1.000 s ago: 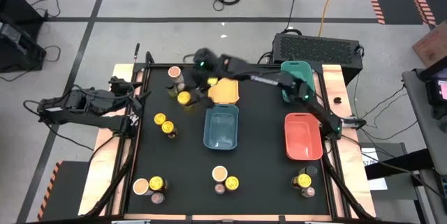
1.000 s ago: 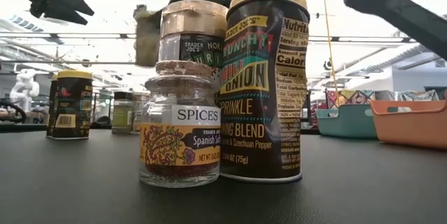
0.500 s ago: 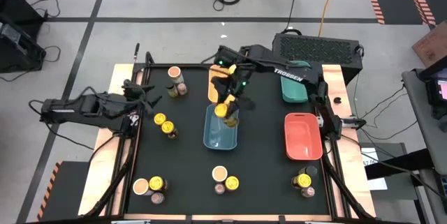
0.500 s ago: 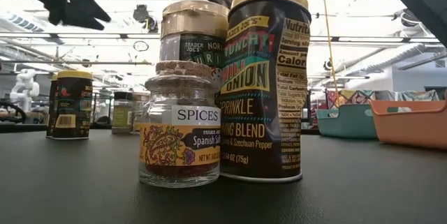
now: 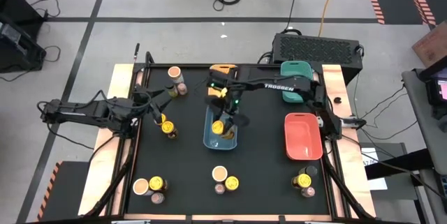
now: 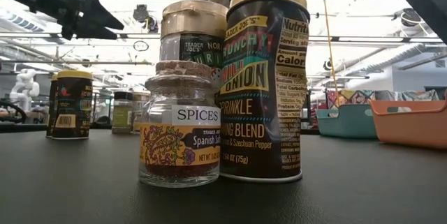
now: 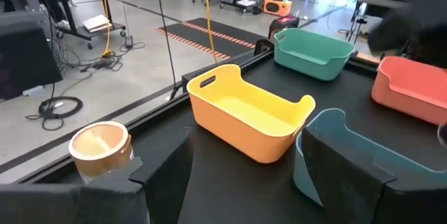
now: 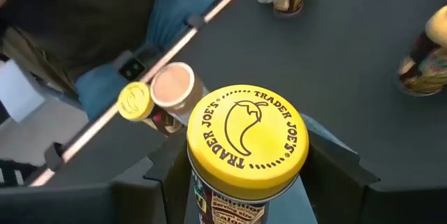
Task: Sort spices by type
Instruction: Put the yellow seasoning bottle into the dark blue bin
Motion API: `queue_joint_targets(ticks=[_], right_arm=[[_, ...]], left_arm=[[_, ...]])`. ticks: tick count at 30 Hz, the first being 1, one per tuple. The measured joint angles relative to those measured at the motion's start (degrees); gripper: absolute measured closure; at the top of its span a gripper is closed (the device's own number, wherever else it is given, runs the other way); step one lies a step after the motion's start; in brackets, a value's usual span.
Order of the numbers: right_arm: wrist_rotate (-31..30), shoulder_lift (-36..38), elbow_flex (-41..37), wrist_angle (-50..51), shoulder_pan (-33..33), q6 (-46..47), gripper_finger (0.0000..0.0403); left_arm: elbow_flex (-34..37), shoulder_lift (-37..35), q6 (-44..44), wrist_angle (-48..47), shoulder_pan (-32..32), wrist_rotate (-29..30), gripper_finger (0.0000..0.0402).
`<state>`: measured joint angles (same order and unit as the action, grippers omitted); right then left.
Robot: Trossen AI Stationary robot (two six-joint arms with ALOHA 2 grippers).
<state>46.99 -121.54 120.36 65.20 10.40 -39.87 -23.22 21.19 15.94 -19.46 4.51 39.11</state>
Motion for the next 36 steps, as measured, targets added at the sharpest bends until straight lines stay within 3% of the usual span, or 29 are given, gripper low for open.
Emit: queue_joint_targets(ticks=[25,36], right_arm=[[-5.8,0.0,-25.7,-42.4,-2.8,11.2,0.0195],[-9.2,0.1,-32.2,-53.6,-2.9,15.4,0.0195]], left_arm=[[0.0,0.4,-2.9,0.6,0.0,-1.4,0.0135],[0.0,0.4,-2.8,0.6,0.0,-1.4,0.0135]])
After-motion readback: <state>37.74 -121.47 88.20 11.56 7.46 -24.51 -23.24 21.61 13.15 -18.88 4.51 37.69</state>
